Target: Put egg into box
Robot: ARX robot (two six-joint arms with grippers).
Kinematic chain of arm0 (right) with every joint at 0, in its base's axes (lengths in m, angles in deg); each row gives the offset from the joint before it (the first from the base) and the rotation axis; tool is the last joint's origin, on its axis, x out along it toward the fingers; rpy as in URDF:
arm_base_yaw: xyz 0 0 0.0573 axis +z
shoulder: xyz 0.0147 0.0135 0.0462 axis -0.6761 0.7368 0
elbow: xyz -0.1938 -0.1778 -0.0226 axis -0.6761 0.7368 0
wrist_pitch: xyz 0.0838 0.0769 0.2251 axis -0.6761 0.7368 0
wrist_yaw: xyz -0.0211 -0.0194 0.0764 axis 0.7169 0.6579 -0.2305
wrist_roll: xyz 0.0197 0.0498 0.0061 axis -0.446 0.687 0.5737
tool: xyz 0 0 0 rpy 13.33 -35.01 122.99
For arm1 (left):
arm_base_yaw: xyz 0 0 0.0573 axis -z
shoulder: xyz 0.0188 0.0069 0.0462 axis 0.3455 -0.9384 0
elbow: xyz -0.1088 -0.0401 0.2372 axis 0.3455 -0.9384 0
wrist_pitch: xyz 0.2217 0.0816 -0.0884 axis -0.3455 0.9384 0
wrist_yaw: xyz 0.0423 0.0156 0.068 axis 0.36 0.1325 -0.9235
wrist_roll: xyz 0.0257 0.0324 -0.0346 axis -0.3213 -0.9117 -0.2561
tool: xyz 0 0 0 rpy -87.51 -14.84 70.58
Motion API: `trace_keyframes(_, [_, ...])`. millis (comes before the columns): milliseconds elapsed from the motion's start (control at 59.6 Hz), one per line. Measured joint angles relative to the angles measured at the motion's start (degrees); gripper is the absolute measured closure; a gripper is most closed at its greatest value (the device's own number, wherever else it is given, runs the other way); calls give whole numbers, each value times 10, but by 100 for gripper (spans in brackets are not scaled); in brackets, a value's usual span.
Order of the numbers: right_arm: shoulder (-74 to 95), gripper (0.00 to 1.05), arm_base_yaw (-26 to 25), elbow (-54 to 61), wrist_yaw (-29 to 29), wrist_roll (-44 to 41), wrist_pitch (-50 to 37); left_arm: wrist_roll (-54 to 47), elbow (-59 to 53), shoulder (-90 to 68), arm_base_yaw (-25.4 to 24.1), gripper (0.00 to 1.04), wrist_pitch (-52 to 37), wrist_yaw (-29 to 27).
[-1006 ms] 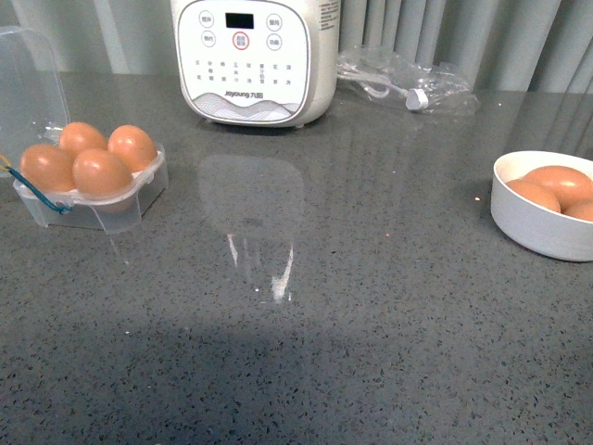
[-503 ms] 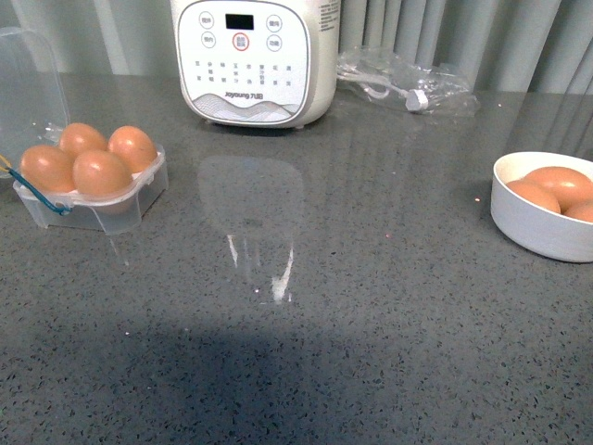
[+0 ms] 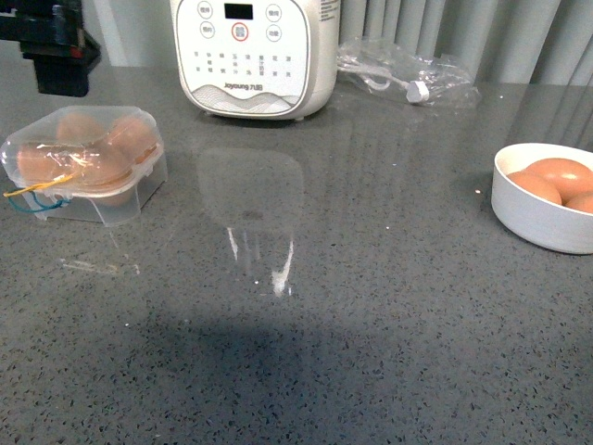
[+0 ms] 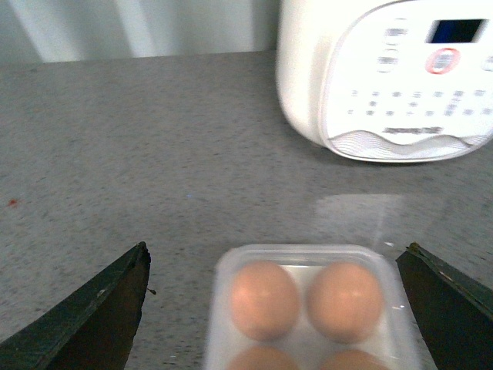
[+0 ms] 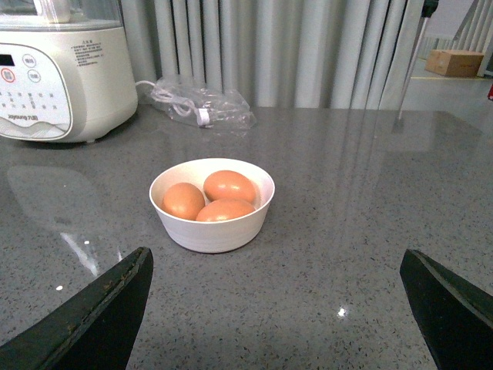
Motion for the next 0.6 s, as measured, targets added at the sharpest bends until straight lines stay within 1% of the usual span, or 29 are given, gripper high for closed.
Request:
trace_keyframes(34, [0,7,0,0,0,0,0,-9,-7,7,23,7,0,-6])
trace_keyframes(84, [0,7,0,0,0,0,0,-20,-10,10,43,7,-1,-4])
trace_keyframes(168, [0,7,0,0,0,0,0,-30,-14,11,57,7,-1,-4])
trace_keyframes(302, [0,7,0,0,0,0,0,-35,-14,19,54,7,9,-15])
trace_keyframes(386, [0,7,0,0,0,0,0,-43,-18,37,50,7,-4,-24])
trace_keyframes(520, [0,7,0,0,0,0,0,-63,-28,95,48,7,0,-39])
trace_keyframes(604, [0,7,0,0,0,0,0,-75,-36,146,49,7,25,-46])
